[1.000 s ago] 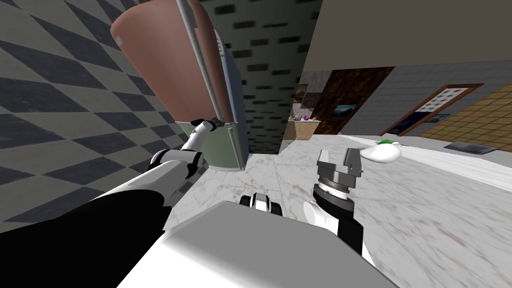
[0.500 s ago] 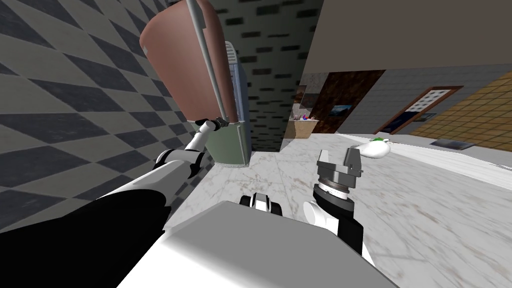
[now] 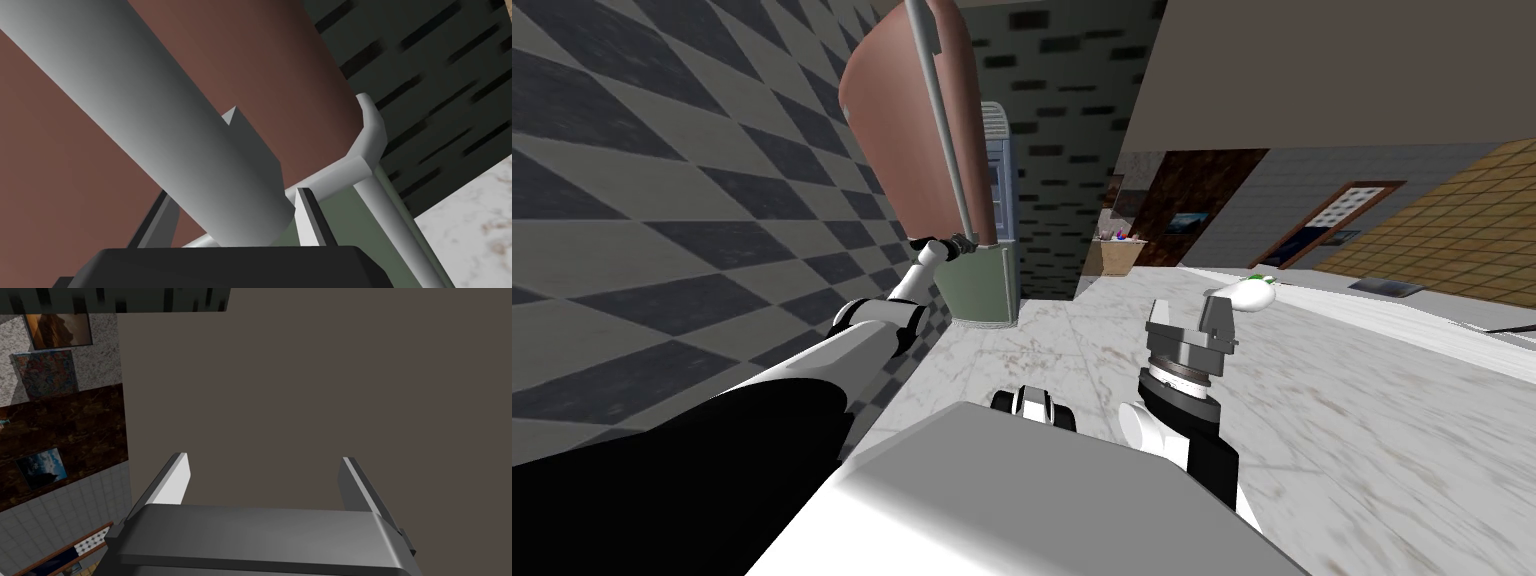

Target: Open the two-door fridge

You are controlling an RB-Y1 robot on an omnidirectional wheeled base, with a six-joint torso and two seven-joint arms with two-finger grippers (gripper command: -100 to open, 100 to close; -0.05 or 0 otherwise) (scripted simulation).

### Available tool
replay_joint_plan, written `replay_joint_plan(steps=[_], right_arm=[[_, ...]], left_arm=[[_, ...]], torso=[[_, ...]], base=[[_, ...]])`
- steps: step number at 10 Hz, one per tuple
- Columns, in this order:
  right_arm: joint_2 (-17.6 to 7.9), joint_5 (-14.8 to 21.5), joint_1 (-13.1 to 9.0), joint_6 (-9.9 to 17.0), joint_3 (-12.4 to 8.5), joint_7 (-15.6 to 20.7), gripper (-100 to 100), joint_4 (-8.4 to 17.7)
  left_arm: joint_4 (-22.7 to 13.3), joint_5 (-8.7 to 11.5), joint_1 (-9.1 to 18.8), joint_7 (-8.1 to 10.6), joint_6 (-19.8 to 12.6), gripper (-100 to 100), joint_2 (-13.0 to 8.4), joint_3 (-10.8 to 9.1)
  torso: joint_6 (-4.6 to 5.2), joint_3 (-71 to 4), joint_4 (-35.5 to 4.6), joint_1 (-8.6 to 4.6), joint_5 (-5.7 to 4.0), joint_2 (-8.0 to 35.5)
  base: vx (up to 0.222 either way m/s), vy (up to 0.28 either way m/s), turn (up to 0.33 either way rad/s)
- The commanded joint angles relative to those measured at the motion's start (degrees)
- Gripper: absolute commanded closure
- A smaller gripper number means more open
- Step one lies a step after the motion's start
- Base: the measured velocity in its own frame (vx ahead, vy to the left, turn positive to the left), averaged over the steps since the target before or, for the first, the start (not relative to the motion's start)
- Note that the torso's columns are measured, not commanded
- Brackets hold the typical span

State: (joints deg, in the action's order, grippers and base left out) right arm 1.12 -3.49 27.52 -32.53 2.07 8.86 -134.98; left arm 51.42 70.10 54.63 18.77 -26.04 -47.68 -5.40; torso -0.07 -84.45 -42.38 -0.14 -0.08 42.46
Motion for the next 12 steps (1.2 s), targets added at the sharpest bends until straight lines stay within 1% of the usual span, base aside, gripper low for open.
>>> replay_joint_plan(steps=[1,2,3,5,6,8,9,11,12], right_arm=[[0.0,0.0,0.0,0.0,0.0,0.0,0,0.0],[0.0,0.0,0.0,0.0,0.0,0.0,0,0.0],[0.0,0.0,0.0,0.0,0.0,0.0,0,0.0],[0.0,0.0,0.0,0.0,0.0,0.0,0,0.0],[0.0,0.0,0.0,0.0,0.0,0.0,0,0.0],[0.0,0.0,0.0,0.0,0.0,0.0,0,0.0],[0.0,0.0,0.0,0.0,0.0,0.0,0,0.0],[0.0,0.0,0.0,0.0,0.0,0.0,0,0.0],[0.0,0.0,0.0,0.0,0.0,0.0,0,0.0]], left_arm=[[0.8,0.2,-0.3,0.0,-0.3,100,0.1,0.07],[2.0,1.6,-0.6,-0.48,-1.3,100,0.7,0.52],[2.0,1.6,-0.6,-0.48,-1.3,100,0.7,0.52],[4.5,4.4,-1.0,-1.56,-3.1,100,1.5,1.24],[4.5,4.4,-1.0,-1.56,-3.1,100,1.5,1.24],[7.0,7.1,-1.4,-2.64,-4.8,100,2.3,1.97],[7.0,7.1,-1.4,-2.64,-4.8,100,2.3,1.97],[9.5,9.9,-1.9,-3.72,-6.5,100,3.1,2.69],[9.5,9.9,-1.9,-3.72,-6.5,100,3.1,2.69]], torso=[[0.02,0.0,0.0,-0.05,-0.01,0.0],[-0.03,-0.1,0.0,-0.21,-0.07,-0.3],[0.09,0.0,0.0,0.0,-0.02,-0.1],[-0.07,0.1,-0.1,0.55,0.18,0.2],[-0.09,0.2,-0.1,0.5,0.19,0.3],[-0.23,0.0,0.0,0.47,0.18,0.0],[-0.21,0.0,-0.1,0.56,0.18,0.1],[-0.29,-0.1,-0.1,0.49,0.15,-0.1],[-0.2,0.1,-0.1,0.56,0.21,0.1]], base=[[-0.057,0.056,-0.024],[-0.095,0.109,-0.002],[-0.118,0.182,-0.028],[-0.189,0.245,-0.031],[-0.179,0.247,-0.029],[-0.216,0.277,-0.014],[-0.168,0.234,-0.038],[-0.216,0.263,0.001],[-0.169,0.234,-0.03]])
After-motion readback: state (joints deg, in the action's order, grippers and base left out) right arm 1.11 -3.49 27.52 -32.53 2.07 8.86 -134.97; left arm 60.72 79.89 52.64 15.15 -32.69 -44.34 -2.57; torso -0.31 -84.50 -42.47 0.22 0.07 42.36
